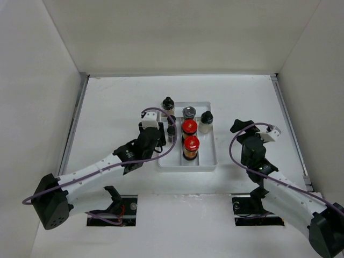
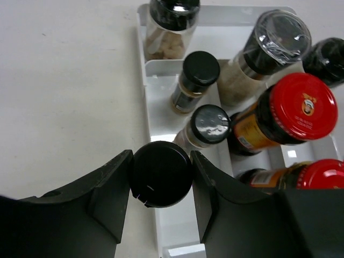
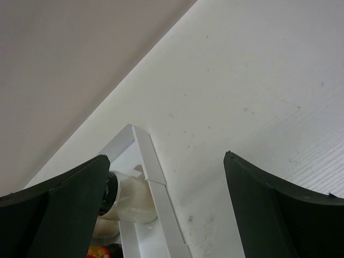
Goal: Organize the condiment bottles
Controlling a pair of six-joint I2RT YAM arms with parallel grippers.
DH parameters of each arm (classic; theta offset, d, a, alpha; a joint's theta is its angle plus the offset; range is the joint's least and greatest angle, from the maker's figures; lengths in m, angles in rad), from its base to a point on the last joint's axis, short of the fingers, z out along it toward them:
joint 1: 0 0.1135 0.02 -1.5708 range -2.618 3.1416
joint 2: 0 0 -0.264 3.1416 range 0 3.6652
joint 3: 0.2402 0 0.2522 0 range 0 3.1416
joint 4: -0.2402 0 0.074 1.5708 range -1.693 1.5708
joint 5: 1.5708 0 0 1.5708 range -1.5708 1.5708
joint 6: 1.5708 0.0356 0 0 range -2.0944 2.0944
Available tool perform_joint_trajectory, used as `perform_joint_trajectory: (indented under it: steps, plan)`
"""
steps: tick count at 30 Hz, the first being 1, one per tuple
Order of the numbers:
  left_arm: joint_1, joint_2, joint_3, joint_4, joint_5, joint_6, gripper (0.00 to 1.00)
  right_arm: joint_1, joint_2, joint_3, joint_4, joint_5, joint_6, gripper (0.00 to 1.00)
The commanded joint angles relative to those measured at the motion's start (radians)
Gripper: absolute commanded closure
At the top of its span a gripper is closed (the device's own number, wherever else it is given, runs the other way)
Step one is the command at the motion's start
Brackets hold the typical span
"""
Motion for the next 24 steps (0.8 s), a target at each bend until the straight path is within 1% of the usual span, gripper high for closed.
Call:
perform_joint_trajectory:
  steps: [1,4,14,19,24]
  plan:
    - [-0.015,0.021,0.020,0.068,0.076,-0.025,0.66,-0.013,0.000,-0.013,0.032,-0.006,0.043,0.05]
    - [-0.023,0.066,0.021,0.102,0.121,-0.027,0.66,-0.016,0.014,-0.016,0.033,0.005,0.043,0.04]
    - [-0.034,0.146,-0.013,0.182,0.165,-0.031,0.64,-0.016,0.059,-0.007,0.055,0.008,0.033,0.00]
    - [-0.055,0.172,-0.011,0.170,0.158,-0.031,0.60,-0.023,0.062,-0.012,0.064,0.003,0.030,0.00]
    - [-0.081,0.210,-0.011,0.145,0.122,-0.036,0.59,-0.023,0.054,-0.013,0.061,0.008,0.027,0.00]
